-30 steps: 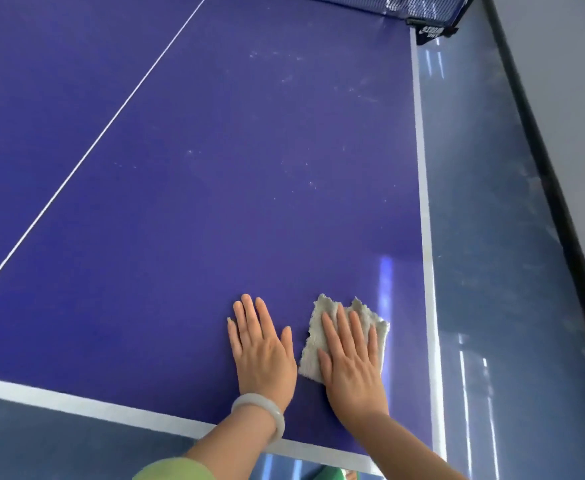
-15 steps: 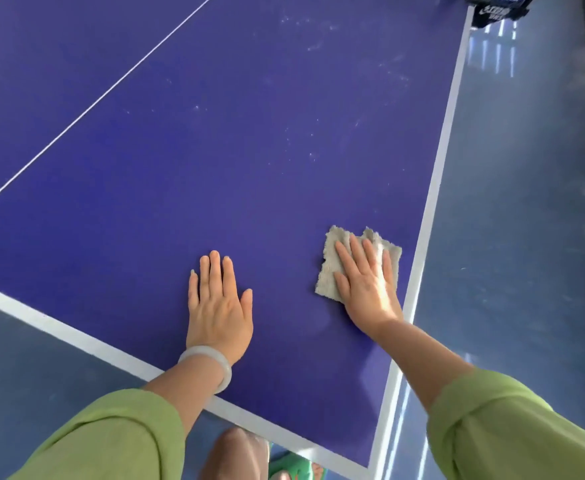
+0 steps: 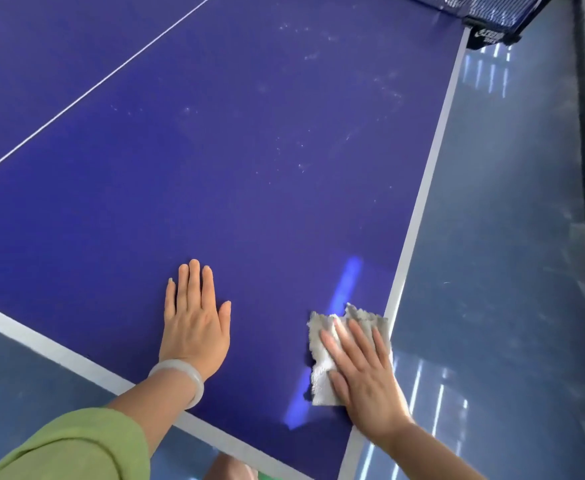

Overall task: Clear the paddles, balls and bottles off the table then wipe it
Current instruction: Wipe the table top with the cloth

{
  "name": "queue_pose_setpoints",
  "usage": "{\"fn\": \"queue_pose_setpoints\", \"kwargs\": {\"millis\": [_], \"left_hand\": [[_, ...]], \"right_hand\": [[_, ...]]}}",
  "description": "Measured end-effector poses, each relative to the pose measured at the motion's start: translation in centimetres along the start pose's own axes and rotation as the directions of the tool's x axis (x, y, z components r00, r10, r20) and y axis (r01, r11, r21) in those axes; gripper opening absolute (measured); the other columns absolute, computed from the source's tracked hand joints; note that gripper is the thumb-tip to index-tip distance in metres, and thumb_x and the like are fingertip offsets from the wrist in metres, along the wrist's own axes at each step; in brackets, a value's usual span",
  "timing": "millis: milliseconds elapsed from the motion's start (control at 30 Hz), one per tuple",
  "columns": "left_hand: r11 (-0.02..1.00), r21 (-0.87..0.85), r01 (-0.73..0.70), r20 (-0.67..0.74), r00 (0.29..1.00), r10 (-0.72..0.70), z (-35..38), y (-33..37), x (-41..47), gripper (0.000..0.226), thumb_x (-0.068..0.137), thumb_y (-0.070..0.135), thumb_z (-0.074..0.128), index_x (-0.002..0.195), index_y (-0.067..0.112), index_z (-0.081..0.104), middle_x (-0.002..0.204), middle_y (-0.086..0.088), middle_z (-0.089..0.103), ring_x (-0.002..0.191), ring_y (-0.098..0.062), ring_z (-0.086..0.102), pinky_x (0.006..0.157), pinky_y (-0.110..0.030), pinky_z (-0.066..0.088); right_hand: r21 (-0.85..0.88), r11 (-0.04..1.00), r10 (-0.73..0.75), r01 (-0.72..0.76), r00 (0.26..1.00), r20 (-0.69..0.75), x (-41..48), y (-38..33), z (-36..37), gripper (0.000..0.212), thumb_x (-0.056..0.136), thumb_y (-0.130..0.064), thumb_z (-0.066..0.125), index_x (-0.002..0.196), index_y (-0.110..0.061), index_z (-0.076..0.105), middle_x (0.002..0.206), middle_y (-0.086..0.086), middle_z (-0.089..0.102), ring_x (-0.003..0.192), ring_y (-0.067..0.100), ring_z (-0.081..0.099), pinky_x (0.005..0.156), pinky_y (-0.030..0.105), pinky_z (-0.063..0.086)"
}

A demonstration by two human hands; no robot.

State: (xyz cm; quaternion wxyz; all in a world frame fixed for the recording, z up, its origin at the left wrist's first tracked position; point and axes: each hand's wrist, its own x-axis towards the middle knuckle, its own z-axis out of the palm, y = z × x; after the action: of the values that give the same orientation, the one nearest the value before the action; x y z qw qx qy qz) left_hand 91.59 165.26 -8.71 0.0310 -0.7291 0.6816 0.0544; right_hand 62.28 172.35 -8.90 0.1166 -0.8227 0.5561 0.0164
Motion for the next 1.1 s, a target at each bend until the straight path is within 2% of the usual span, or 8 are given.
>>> {"fn": "queue_pose_setpoints", "kwargs": {"millis": [167,333,400,500,633,967,1033,1100], "left_hand": [[1.0,-0.002,-0.013,0.006,1.0,0.013,0.0,0.0,0.0,0.064,0.1,0.039,0.023,0.153,0.003,0.023,0.16,-0.018,0.019,0.149,-0.034,0.017,0.12,-0.051,0.02],[1.0,-0.011,-0.018,-0.002,1.0,0.018,0.2,-0.2,0.2,0.068,0.099,0.042,0.015,0.151,0.001,0.028,0.158,-0.019,0.024,0.148,-0.035,0.021,0.119,-0.052,0.022],[1.0,-0.016,-0.021,-0.015,1.0,0.021,0.3,-0.3,0.2,0.068,0.099,0.042,0.014,0.15,0.0,0.028,0.158,-0.02,0.025,0.147,-0.035,0.022,0.118,-0.052,0.022],[1.0,-0.01,-0.021,-0.024,0.999,0.021,0.5,-0.1,0.2,0.068,0.1,0.042,0.013,0.15,-0.001,0.029,0.158,-0.02,0.025,0.147,-0.034,0.023,0.117,-0.052,0.023],[0.99,-0.024,0.141,-0.045,0.989,-0.142,0.5,1.8,-0.2,0.066,0.098,0.041,0.016,0.148,0.003,0.036,0.156,-0.021,0.029,0.145,-0.037,0.028,0.115,-0.053,0.027],[0.722,-0.165,0.672,-0.024,0.729,-0.684,1.4,15.3,0.6,0.07,0.097,0.044,0.018,0.15,-0.001,0.029,0.155,-0.026,0.026,0.145,-0.042,0.022,0.118,-0.058,0.018],[0.711,-0.147,0.688,-0.037,0.715,-0.698,1.5,15.6,0.6,0.069,0.097,0.043,0.017,0.151,0.0,0.027,0.156,-0.025,0.025,0.146,-0.041,0.021,0.119,-0.057,0.016],[0.707,-0.138,0.694,-0.05,0.708,-0.705,1.6,15.9,0.6,0.069,0.098,0.042,0.016,0.152,0.001,0.025,0.157,-0.024,0.024,0.147,-0.039,0.021,0.119,-0.056,0.017]], "right_hand": [[0.014,0.969,0.248,-0.248,0.969,-0.007,8.0,6.8,-2.1,0.057,0.101,-0.051,0.002,0.155,-0.034,0.012,0.163,-0.007,0.009,0.151,0.019,0.003,0.121,0.045,-0.001],[0.093,0.907,0.418,-0.412,0.906,-0.066,11.6,5.3,-2.4,0.062,0.096,-0.047,0.007,0.156,-0.029,0.013,0.164,-0.003,0.007,0.151,0.02,-0.003,0.121,0.046,-0.002],[0.075,0.944,0.328,-0.321,0.939,-0.103,10.4,2.2,-1.9,0.058,0.099,-0.042,0.017,0.155,-0.026,0.018,0.163,-0.001,0.012,0.151,0.024,0.005,0.12,0.05,0.006],[0.066,0.995,-0.073,0.079,0.993,-0.09,7.7,0.0,-1.0,0.054,0.102,-0.036,0.032,0.154,-0.023,0.025,0.162,0.0,0.017,0.15,0.027,0.013,0.117,0.056,0.016],[-0.042,0.907,-0.421,0.419,0.906,-0.041,9.5,5.4,-2.1,0.055,0.102,-0.035,0.036,0.155,-0.025,0.023,0.162,-0.003,0.016,0.15,0.025,0.015,0.117,0.054,0.013],[0.009,0.994,0.11,-0.11,0.983,-0.145,23.4,18.6,-5.5,0.063,0.098,-0.046,0.007,0.153,-0.025,0.026,0.161,0.0,0.021,0.15,0.023,0.009,0.12,0.05,0.007],[0.013,1.0,0.018,-0.016,0.989,-0.147,21.1,16.7,-4.9,0.059,0.099,-0.044,0.015,0.154,-0.025,0.025,0.162,0.0,0.018,0.151,0.024,0.007,0.12,0.049,0.005],[-0.031,0.942,-0.336,0.335,0.939,-0.074,17.5,15.6,-4.5,0.054,0.102,-0.039,0.026,0.154,-0.025,0.027,0.162,-0.001,0.016,0.151,0.024,0.009,0.12,0.05,0.008]]}}
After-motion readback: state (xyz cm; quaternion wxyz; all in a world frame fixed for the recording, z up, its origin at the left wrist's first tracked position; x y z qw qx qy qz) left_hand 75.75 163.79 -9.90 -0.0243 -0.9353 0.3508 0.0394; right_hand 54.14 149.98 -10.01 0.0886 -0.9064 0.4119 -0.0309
